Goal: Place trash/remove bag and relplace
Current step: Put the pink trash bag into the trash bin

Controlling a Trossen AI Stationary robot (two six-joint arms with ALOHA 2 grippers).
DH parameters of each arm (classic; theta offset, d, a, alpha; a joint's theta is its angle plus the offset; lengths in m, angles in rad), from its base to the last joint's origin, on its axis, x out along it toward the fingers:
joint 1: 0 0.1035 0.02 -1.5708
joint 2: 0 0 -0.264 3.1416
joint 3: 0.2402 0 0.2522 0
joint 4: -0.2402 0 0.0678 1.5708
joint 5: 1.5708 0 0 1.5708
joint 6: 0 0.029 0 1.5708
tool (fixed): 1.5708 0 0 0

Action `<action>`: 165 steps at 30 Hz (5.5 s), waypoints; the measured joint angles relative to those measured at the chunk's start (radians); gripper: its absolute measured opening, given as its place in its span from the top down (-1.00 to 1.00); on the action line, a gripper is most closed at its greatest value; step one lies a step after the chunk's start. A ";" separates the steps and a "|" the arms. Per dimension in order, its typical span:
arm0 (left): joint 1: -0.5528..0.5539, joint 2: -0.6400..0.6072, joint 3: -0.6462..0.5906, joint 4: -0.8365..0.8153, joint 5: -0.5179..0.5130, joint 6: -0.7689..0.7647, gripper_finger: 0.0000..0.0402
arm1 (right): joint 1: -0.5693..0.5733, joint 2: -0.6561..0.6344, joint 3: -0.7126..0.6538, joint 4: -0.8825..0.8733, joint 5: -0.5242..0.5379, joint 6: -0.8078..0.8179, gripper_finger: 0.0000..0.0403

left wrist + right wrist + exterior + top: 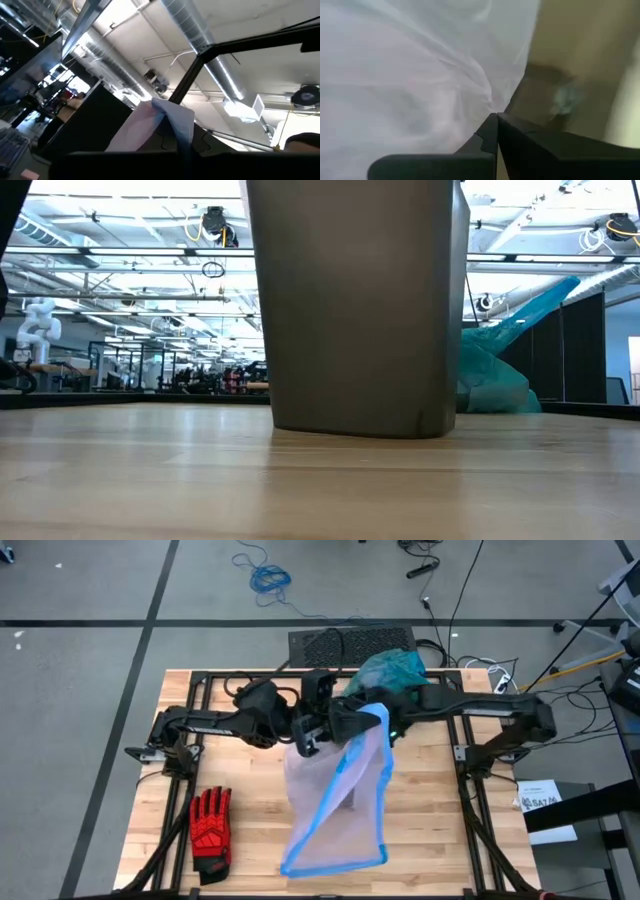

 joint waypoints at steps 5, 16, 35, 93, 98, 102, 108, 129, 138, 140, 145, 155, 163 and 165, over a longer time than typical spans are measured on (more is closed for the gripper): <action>0.000 0.002 0.001 -0.005 0.003 0.015 1.00 | -0.042 -0.143 0.000 -0.002 0.102 0.054 1.00; 0.000 0.002 0.001 -0.009 0.005 0.015 1.00 | -0.179 -0.163 0.002 0.559 0.017 0.162 1.00; -0.017 0.004 0.000 -0.013 0.028 0.042 1.00 | -0.085 0.180 0.001 0.579 -0.424 0.233 1.00; 0.075 -0.154 -0.002 -0.477 -0.024 0.235 1.00 | -0.167 -0.474 0.002 0.032 0.221 -0.110 1.00; 0.091 -0.170 -0.002 -0.504 -0.025 0.254 1.00 | -0.091 -0.444 0.002 -0.019 0.220 -0.111 1.00; 0.098 -0.181 -0.002 -0.532 -0.027 0.260 1.00 | -0.037 -0.396 0.002 -0.011 0.242 -0.119 1.00; 0.101 -0.182 -0.001 -0.565 -0.027 0.260 1.00 | -0.022 -0.280 0.001 0.019 0.360 -0.115 1.00; 0.112 -0.219 -0.001 -0.620 -0.027 0.278 1.00 | 0.148 -0.383 0.157 -0.329 0.339 -0.135 1.00; 0.111 -0.219 -0.001 -0.651 -0.028 0.278 1.00 | 0.126 -0.254 -0.006 -0.159 0.385 -0.139 1.00; 0.111 -0.219 -0.001 -0.653 -0.029 0.278 1.00 | 0.109 -0.237 -0.020 -0.097 0.383 -0.130 1.00; 0.111 -0.219 -0.001 -0.672 -0.035 0.278 1.00 | 0.094 -0.175 -0.038 -0.025 0.376 -0.111 1.00; 0.095 -0.219 -0.001 -0.710 -0.055 0.286 1.00 | 0.094 -0.086 -0.156 0.084 0.302 -0.012 1.00; 0.094 -0.238 -0.001 -0.712 -0.055 0.293 1.00 | 0.141 -0.050 -0.187 0.234 0.179 0.063 1.00; 0.094 -0.248 -0.001 -0.720 -0.059 0.304 1.00 | 0.159 -0.051 -0.186 0.243 0.162 0.089 1.00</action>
